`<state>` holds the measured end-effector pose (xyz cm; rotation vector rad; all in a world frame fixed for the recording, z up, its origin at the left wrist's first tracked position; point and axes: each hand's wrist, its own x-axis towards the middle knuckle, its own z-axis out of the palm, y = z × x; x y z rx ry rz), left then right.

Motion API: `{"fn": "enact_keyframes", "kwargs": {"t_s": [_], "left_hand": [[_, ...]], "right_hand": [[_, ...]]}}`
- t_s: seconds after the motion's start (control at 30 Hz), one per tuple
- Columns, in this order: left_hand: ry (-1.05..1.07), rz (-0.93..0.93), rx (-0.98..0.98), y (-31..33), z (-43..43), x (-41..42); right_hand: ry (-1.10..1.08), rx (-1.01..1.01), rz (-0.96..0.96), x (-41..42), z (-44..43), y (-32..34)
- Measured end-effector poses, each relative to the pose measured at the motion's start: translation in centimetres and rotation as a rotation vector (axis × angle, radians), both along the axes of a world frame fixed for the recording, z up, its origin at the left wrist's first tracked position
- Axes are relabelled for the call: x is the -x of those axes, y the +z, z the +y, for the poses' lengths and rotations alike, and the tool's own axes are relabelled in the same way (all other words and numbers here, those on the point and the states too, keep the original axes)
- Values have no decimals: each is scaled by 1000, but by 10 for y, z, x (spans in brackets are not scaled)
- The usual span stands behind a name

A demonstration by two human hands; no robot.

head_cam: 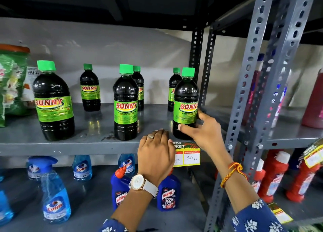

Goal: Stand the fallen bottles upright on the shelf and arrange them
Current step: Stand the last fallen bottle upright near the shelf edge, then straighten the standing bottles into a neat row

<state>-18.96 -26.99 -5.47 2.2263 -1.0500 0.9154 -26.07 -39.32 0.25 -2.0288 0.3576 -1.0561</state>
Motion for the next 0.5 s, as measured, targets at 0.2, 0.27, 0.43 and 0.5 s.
{"fn": "enact_keyframes", "kwargs": {"t_s": [0.2, 0.27, 0.43, 0.5], "left_hand": [[-98, 10, 95, 4, 11, 5], [-201, -49, 226, 6, 30, 7], [-112, -297, 593, 29, 113, -23], [42, -295, 717, 44, 152, -46]], "right_hand": [[-79, 50, 11, 2, 7, -6], [-229, 145, -78, 7, 20, -10], [21, 83, -264, -15, 88, -2], [177, -34, -174, -38, 110, 2]]}}
